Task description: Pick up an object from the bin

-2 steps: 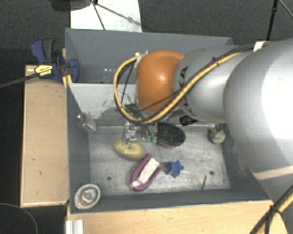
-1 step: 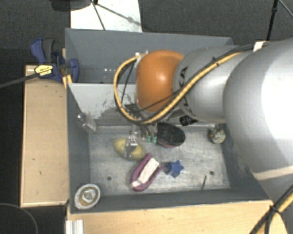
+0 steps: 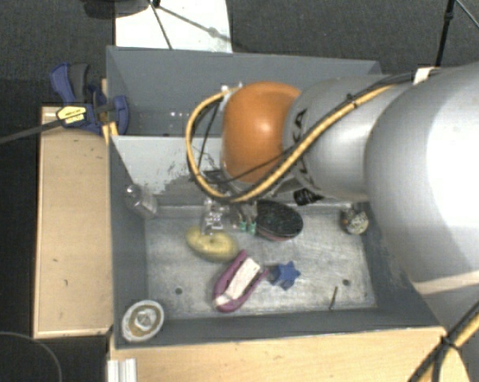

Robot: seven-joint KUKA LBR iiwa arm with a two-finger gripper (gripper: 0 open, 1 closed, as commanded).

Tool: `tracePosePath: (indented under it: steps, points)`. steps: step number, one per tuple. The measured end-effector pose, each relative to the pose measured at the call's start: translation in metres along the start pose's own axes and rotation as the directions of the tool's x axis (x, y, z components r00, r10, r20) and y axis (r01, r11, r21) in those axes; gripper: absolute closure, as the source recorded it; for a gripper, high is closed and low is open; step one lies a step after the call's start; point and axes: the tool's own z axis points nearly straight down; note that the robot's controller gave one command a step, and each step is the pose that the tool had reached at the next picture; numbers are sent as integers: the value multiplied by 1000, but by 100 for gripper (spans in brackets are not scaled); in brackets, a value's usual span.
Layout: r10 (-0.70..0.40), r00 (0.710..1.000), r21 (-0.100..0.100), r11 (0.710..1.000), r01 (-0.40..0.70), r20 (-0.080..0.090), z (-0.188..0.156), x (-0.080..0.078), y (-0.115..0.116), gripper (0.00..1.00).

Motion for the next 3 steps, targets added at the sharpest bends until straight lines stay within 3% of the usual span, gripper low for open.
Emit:
tracePosePath:
  steps: [1,2,3]
  points:
    - [1,1000,0,1000,-1,0,0,0,0,0]
    - [3,1000,0,1000,-3,0,0,0,0,100]
    - [4,1000,0,1000,-4,0,0,0,0,0]
